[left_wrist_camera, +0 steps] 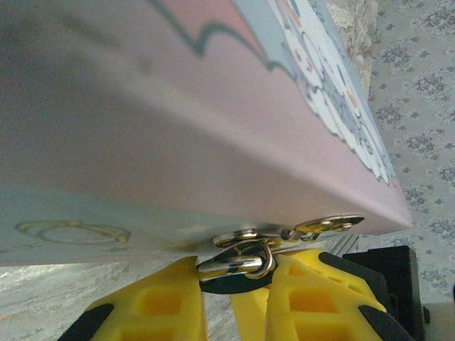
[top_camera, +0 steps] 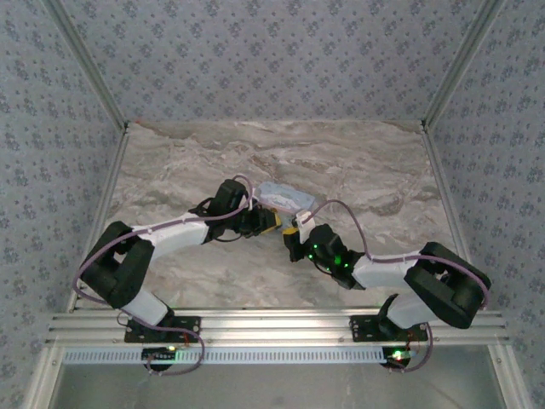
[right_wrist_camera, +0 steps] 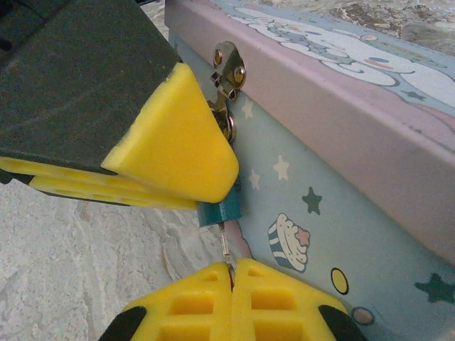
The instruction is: Unlock a padlock with a key
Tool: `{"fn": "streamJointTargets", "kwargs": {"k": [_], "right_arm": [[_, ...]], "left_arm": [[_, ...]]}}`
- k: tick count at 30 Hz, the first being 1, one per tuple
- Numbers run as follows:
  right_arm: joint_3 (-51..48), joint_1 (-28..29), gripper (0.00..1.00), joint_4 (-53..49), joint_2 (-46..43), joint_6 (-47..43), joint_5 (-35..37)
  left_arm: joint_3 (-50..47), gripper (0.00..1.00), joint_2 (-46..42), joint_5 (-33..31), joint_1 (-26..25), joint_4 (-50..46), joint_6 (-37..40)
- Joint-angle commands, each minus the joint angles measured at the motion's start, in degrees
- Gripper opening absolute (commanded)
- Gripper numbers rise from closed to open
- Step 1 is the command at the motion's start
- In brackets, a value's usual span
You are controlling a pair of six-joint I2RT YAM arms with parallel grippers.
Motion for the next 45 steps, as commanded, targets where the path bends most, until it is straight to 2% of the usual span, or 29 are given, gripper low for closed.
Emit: {"fn": "streamJointTargets", "kwargs": {"k": [1, 22, 45], "right_arm": [[-0.4, -0.1, 0.00, 4.1, 0.2, 1.0, -1.6], [-1.3, -0.8, 0.00, 12.6, 3.0, 0.9, -0.6], [-1.6, -3.8, 0.00, 18.7, 6.0, 3.3, -10.2]], "left_arm": [[1.3, 0.18, -0.6, 1.8, -0.7, 1.3, -0.6], [1.3, 0.18, -1.8, 3.0, -0.7, 1.2, -1.5], [1.8, 0.18, -2.0, 3.3, -0.7, 0.7, -1.5]]}}
